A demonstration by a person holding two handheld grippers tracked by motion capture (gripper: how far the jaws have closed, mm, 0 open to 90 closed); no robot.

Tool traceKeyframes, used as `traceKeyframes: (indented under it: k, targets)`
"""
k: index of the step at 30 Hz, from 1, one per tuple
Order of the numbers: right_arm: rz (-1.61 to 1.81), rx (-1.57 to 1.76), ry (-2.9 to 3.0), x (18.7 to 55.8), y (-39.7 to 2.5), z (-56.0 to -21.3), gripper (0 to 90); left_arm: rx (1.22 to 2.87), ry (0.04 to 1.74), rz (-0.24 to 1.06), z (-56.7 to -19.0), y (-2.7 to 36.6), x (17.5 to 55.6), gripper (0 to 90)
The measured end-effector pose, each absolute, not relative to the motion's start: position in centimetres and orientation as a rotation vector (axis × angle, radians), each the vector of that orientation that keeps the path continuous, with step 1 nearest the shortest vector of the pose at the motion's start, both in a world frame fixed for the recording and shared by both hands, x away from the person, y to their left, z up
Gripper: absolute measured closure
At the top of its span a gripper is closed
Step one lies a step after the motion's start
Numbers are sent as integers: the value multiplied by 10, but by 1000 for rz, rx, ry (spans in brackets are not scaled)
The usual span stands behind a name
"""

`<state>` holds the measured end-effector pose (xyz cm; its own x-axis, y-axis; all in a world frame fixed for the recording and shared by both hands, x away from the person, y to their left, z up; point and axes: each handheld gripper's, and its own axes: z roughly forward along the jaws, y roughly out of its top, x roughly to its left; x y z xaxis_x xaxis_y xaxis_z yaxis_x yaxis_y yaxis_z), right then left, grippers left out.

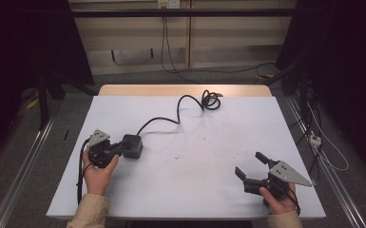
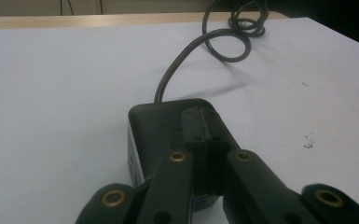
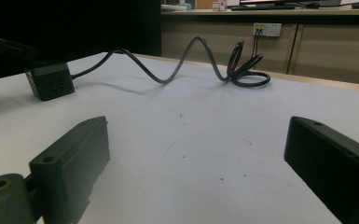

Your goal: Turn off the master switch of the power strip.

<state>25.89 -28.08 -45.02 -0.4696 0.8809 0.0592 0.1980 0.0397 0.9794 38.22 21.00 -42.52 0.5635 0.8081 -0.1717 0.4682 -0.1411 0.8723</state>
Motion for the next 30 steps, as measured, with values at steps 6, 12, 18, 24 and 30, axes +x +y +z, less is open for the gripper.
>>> traceKeyframes:
  k: [6, 12, 18, 24, 30]
  targets:
    - [1473, 1098, 1722, 259, -281, -450, 61, 1792, 1053, 425, -426, 210, 382, 900]
    - [1472, 1096, 1725, 259, -281, -450, 61, 1794, 1053, 434, -427, 209, 383, 900]
    - [1472, 1096, 1724, 259, -281, -450, 61, 1793, 1055, 438, -427, 209, 383, 900]
    - [1472, 1096, 1726, 259, -281, -450, 61, 1805, 1050, 454, -427, 207, 383, 900]
    - [1471, 1095, 1726, 259, -281, -450, 61, 1810, 1049, 459, -427, 206, 382, 900]
